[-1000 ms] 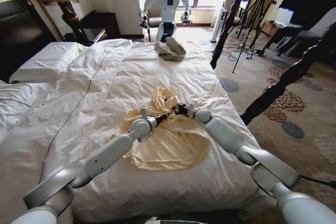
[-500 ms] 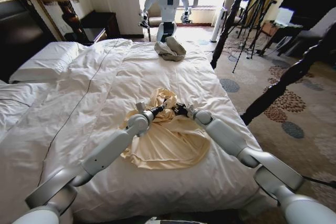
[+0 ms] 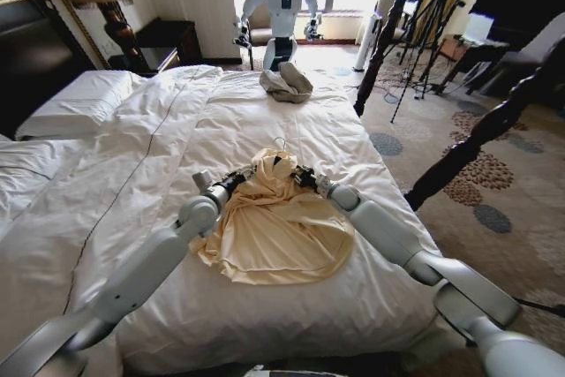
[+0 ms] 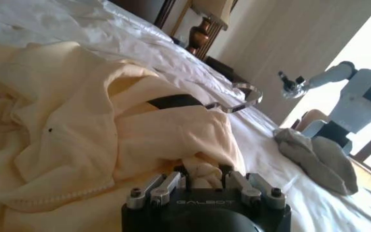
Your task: Pick up the clothes from the bed and hang them on the clothes hanger.
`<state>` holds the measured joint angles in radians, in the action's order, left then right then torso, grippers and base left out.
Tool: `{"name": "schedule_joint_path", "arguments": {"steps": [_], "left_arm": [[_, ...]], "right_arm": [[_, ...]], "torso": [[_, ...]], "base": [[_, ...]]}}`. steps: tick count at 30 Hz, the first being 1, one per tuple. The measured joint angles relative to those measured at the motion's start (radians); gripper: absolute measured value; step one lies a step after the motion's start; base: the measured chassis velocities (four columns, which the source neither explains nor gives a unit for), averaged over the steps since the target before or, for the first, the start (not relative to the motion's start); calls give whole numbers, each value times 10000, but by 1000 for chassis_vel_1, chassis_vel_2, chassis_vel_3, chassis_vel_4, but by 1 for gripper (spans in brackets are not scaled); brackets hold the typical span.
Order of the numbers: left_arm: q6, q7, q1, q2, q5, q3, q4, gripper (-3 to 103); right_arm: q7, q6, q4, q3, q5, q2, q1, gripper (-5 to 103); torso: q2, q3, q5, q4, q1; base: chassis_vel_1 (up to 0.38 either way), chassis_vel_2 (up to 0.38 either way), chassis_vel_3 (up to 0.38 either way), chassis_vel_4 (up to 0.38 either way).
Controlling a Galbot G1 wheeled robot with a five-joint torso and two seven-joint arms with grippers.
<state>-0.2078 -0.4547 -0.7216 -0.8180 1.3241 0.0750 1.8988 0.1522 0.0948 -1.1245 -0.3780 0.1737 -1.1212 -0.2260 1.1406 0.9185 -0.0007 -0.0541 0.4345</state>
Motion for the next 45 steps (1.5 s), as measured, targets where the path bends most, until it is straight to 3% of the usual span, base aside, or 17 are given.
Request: {"name": "schedule_joint_path", "arguments": {"steps": [6, 25, 45], "left_arm": [[55, -317, -457, 191, 1, 426, 650, 100], [35, -824, -763, 143, 99, 765, 1006, 100], [-356, -649, 237, 128, 651, 264, 664, 100]], "right_arm": [[-853, -8, -628, 16, -746, 271, 6, 22], [-1099, 44, -2163, -233, -1470, 1824, 1040, 22], [-3177, 743, -2254, -142, -2707, 1226, 932, 22]], "torso": [[0, 0, 3, -4, 1], [0, 0, 3, -3, 2], [-1, 1, 1, -2, 4]], "base": [[0, 0, 0, 0], [0, 0, 0, 0], [0, 0, 0, 0]]}}
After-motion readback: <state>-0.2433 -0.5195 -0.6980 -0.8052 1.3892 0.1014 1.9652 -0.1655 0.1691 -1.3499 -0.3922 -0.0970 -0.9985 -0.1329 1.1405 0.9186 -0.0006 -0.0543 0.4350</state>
